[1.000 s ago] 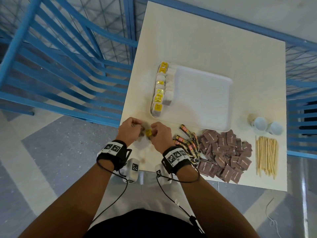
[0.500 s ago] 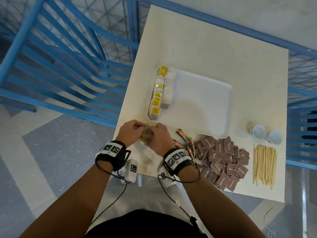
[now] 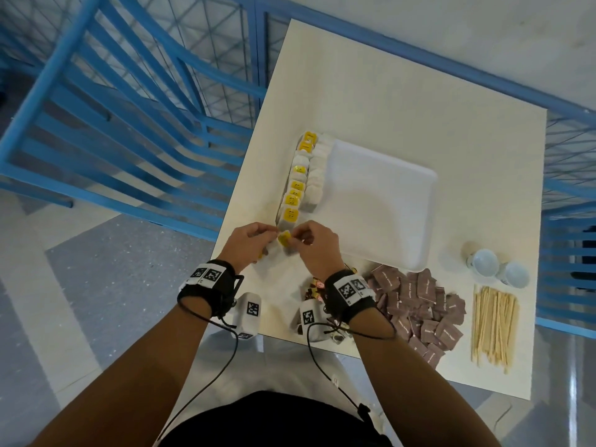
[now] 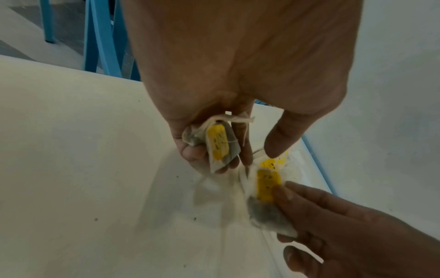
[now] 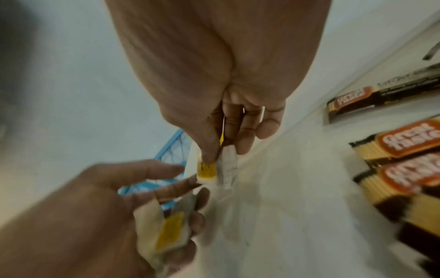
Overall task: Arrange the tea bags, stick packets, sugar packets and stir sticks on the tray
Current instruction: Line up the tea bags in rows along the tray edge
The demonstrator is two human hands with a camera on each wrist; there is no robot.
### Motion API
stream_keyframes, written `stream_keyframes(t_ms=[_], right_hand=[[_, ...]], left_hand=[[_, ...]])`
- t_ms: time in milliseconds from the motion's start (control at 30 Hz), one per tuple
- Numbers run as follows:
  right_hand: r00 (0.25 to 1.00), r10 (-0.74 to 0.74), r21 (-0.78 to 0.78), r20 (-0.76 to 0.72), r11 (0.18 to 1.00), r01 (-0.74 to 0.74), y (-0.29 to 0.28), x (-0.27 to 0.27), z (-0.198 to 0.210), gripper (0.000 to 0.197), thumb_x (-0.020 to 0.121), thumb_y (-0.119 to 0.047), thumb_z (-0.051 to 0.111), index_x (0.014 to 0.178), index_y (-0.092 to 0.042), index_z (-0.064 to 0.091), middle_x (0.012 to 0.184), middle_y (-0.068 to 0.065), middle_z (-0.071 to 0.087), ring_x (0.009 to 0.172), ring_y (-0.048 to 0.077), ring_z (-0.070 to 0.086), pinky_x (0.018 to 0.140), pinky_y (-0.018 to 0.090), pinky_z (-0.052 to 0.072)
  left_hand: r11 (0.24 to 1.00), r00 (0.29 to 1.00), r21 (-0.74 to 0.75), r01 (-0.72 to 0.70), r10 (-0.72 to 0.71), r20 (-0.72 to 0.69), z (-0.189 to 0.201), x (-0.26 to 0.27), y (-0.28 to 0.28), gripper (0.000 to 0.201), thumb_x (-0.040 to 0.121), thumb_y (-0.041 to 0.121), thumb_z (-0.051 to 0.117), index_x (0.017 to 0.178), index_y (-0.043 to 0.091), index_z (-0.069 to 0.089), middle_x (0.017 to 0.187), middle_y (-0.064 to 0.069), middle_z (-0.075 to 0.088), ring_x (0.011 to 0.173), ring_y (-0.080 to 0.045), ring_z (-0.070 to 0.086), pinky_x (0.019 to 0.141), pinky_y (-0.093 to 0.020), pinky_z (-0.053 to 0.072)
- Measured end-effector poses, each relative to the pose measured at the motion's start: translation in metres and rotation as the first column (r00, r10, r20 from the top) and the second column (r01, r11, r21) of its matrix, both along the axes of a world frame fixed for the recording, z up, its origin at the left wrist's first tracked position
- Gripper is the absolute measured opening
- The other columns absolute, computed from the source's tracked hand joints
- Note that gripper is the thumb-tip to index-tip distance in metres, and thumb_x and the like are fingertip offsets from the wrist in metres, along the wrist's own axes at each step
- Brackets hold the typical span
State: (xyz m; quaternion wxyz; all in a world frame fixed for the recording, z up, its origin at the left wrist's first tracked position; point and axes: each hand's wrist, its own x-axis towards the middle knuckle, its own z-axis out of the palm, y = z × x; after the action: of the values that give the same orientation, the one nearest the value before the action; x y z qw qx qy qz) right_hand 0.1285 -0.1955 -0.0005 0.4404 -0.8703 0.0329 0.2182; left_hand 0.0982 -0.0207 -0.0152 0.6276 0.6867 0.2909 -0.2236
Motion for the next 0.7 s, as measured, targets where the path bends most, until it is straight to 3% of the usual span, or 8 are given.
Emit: stream_keyframes(t_ms=[133,300,467,567,700], right_hand=[[0.997,-0.073,0.096,0.013,0.993,0.072,-0.004,0.016,0.009,0.013,0.083,-0.024,0.08,0.091,-0.018,0.072,0.083,-0.006,0.073,0.077,0.01,0.067,0.073,0.023,0.056],[0.99,-0.105,0.085,0.09,0.992,0.098,0.002,0.019,0.014,0.016,0.088,-0.033,0.076,0.092,-0.021,0.066,0.087,-0.01,0.069,0.076,0.005,0.062,0.069,0.015,0.049],[0.981,-0.005,0.04,0.195,0.999,-0.003,0.009,0.009,0.01,0.015,0.085,-0.031,0.077,0.087,-0.02,0.067,0.087,-0.007,0.063,0.071,0.002,0.054,0.067,0.012,0.041],[0.989,0.054,0.049,0.138,0.997,-0.061,0.011,0.007,0.008,0.028,0.082,-0.043,0.079,0.094,-0.02,0.068,0.091,-0.008,0.065,0.076,0.002,0.057,0.069,0.013,0.044],[0.94,0.178,-0.005,0.292,0.983,-0.185,0.014,0.004,0.003,0.042,0.076,-0.049,0.079,0.109,-0.025,0.065,0.103,-0.006,0.055,0.093,0.014,0.057,0.079,0.032,0.051]], left_hand=[[0.994,0.999,-0.103,-0.032,0.036,0.032,0.009,0.009,-0.01,0.019,0.093,0.022,0.073,0.107,0.01,0.072,0.077,-0.006,0.07,0.062,-0.017,0.061,0.045,-0.019,0.041],[0.943,0.978,-0.261,-0.206,0.208,-0.021,0.011,0.023,-0.017,0.011,0.098,0.02,0.066,0.095,0.009,0.066,0.081,-0.015,0.072,0.069,-0.026,0.061,0.049,-0.026,0.037],[0.864,0.928,-0.339,-0.372,0.356,-0.112,0.011,0.036,-0.019,0.017,0.105,0.018,0.056,0.104,0.004,0.064,0.098,-0.014,0.071,0.07,-0.022,0.061,0.052,-0.029,0.04],[0.813,0.901,-0.389,-0.433,0.409,-0.146,0.011,0.041,-0.02,0.027,0.107,0.017,0.051,0.118,-0.004,0.063,0.107,-0.016,0.072,0.084,-0.026,0.07,0.067,-0.032,0.054],[0.816,0.893,-0.364,-0.45,0.415,-0.172,0.011,0.043,-0.023,0.029,0.107,0.018,0.048,0.122,-0.001,0.064,0.103,-0.016,0.073,0.082,-0.026,0.071,0.079,-0.037,0.055]])
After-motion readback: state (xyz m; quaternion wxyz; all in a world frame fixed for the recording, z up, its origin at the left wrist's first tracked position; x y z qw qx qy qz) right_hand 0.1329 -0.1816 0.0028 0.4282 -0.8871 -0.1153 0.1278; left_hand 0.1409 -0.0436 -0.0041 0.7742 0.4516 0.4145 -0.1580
